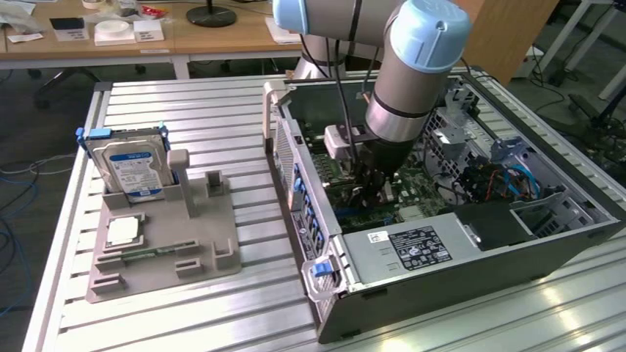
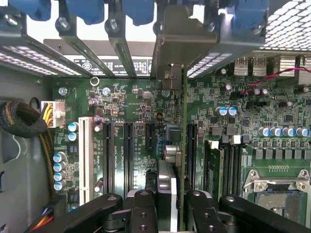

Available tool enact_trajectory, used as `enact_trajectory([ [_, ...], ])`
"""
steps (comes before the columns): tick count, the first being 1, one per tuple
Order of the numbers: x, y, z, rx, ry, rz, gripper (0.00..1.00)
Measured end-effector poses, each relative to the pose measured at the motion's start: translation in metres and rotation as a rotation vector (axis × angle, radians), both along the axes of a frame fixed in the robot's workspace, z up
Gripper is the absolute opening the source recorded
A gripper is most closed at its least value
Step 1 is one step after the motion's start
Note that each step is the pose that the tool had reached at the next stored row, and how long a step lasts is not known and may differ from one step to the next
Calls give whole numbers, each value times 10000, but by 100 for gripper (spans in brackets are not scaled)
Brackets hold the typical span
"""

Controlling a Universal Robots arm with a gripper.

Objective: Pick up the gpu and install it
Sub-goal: 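Insert the gpu into the slot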

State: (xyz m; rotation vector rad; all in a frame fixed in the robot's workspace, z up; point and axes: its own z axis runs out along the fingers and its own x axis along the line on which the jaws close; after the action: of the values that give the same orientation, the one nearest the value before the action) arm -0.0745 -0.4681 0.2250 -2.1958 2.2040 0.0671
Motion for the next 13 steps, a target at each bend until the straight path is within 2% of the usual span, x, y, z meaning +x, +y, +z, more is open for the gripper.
enact_trajectory([
  [13,-5,0,-26,2,11,0,28],
])
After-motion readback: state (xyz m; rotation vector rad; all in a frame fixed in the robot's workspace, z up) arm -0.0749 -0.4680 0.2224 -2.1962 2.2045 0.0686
